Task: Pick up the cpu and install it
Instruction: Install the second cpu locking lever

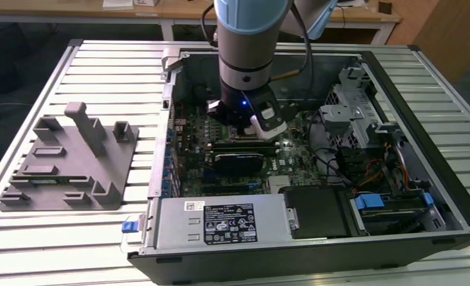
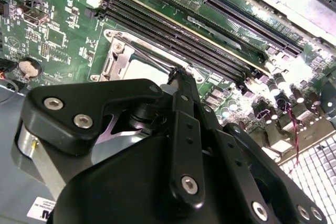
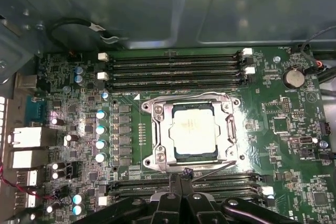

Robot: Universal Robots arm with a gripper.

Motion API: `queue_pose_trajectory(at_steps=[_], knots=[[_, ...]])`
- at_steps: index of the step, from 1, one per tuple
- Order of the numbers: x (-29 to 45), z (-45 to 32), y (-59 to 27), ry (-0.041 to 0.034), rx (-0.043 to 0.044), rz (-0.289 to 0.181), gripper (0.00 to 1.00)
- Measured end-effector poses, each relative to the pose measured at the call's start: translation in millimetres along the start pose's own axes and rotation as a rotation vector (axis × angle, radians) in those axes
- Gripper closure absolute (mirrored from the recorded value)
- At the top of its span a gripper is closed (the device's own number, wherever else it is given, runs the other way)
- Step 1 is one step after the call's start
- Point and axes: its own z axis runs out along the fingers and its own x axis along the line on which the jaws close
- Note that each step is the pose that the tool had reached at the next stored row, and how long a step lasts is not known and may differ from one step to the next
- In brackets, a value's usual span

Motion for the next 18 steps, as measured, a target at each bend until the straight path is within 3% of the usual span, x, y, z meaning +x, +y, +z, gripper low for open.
queue_pose_trajectory(at_steps=[10,18], knots=[[9.6,5.2,-2.5,-0.0018,0.0003,0.009,0.89],[11.6,11.1,-6.3,-0.0025,0.0001,0.012,0.89]])
